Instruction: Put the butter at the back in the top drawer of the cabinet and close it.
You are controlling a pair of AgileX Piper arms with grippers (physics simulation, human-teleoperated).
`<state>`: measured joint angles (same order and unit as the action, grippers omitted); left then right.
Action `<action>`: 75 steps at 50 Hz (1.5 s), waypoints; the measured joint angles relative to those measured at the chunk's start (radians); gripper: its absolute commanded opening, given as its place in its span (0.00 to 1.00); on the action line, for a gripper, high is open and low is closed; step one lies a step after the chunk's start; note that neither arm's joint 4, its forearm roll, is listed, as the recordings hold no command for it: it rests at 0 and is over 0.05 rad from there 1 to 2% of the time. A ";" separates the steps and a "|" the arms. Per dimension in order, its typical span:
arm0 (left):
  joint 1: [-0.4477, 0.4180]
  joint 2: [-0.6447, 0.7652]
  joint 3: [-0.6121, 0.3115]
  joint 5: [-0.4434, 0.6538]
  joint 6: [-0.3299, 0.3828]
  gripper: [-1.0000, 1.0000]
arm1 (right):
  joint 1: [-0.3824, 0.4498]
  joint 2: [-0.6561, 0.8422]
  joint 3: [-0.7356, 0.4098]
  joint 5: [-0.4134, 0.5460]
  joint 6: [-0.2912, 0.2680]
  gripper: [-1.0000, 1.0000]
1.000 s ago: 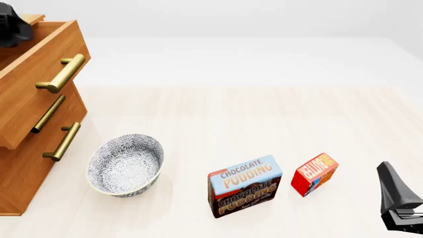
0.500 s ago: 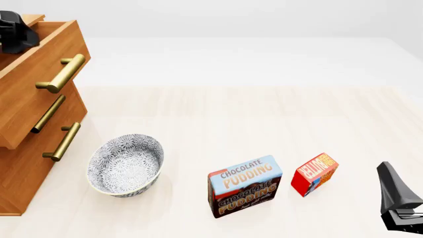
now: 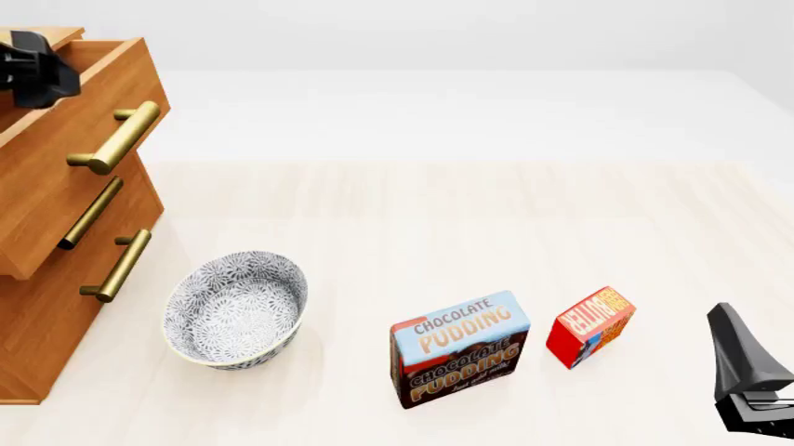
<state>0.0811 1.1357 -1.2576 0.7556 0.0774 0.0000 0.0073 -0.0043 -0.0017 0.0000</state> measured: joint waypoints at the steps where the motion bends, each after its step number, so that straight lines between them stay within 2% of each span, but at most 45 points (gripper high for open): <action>1: 0.000 0.001 0.001 -0.001 0.000 1.00 | 0.000 0.000 0.000 0.000 0.000 1.00; 75: 0.021 0.055 0.076 -0.069 -0.005 1.00 | 0.000 0.000 0.000 0.000 0.000 1.00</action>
<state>0.1020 1.1905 -1.1817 0.6867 0.0724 0.0000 0.0073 -0.0043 -0.0017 0.0000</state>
